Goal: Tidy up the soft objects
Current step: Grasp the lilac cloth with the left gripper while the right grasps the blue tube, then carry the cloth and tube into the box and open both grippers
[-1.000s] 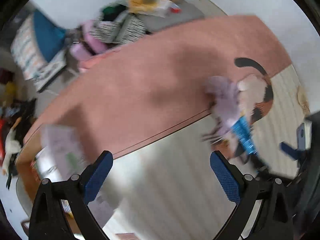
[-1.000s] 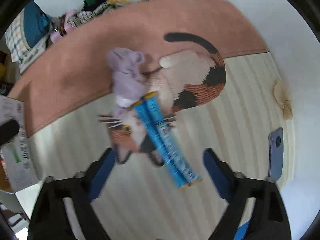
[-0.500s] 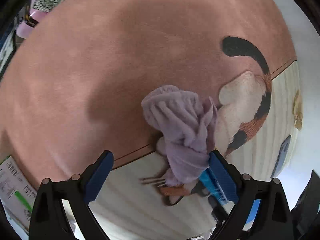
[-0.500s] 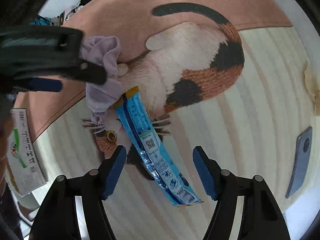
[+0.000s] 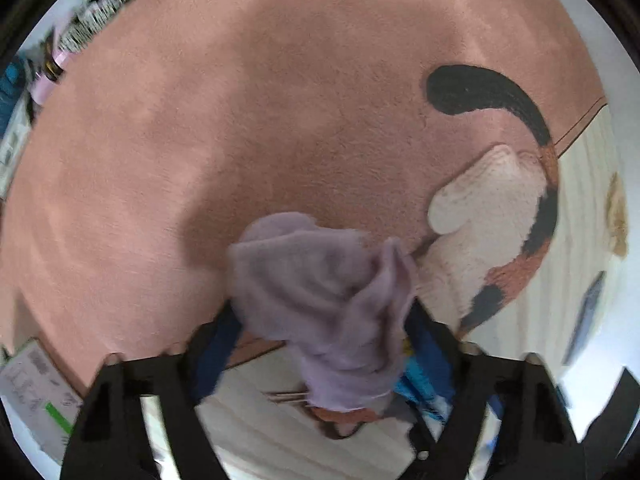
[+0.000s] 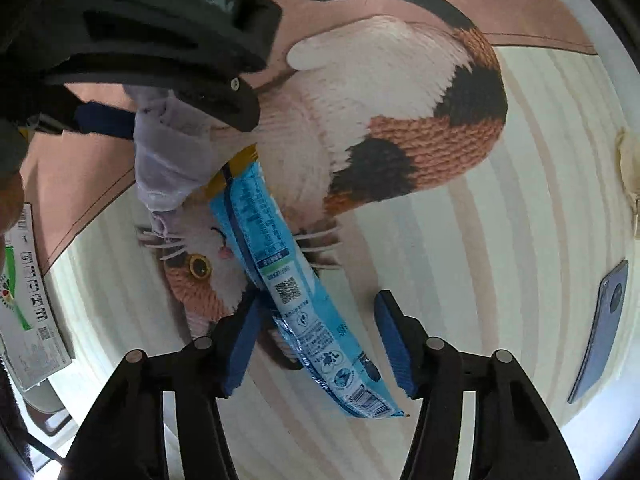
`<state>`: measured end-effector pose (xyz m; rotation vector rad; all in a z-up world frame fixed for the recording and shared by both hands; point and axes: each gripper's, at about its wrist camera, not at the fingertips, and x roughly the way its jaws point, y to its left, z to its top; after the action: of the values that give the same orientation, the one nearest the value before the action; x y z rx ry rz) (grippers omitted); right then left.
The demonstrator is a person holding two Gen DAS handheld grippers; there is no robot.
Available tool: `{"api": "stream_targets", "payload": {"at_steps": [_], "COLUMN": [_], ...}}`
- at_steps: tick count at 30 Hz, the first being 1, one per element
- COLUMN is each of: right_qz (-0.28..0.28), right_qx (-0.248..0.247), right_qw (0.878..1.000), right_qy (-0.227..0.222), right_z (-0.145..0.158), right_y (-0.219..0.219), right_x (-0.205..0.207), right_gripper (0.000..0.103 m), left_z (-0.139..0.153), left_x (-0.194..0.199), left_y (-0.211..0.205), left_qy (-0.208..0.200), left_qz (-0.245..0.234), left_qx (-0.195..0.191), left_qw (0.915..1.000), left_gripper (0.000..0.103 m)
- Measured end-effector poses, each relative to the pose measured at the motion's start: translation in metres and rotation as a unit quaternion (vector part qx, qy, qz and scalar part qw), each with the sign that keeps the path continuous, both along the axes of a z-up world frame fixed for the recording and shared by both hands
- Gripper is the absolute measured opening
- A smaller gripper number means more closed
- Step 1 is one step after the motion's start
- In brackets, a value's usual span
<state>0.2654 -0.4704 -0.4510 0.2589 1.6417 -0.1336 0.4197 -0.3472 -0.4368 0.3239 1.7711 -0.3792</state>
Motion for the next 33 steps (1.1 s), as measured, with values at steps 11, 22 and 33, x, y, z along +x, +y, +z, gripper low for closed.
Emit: {"api": "stream_targets", "payload": {"at_steps": [11, 22, 33], "right_qz": [0.025, -0.001, 0.012], "right_qx": [-0.058, -0.051, 0.091], "right_qw": [0.998, 0.999, 0.992], "right_qy": [0.005, 0.0, -0.082], "right_z": [0.001, 0.014, 0.118], "right_y": [0.061, 0.105, 0.249], "right_x": [0.005, -0.003, -0.027], "right_gripper": [0.027, 0.016, 0.016], "left_z": [0.012, 0.061, 0.173], "left_x": [-0.015, -0.043, -0.086], "left_y": [0.029, 0.07, 0.271], "left_qy": [-0.038, -0.07, -0.101], "left_qz": [-0.002, 0.029, 0.136], "left_qx": [0.016, -0.016, -0.084], "left_qw": [0.9991, 0.997, 0.982], "left_gripper": [0.037, 0.036, 0.036]}}
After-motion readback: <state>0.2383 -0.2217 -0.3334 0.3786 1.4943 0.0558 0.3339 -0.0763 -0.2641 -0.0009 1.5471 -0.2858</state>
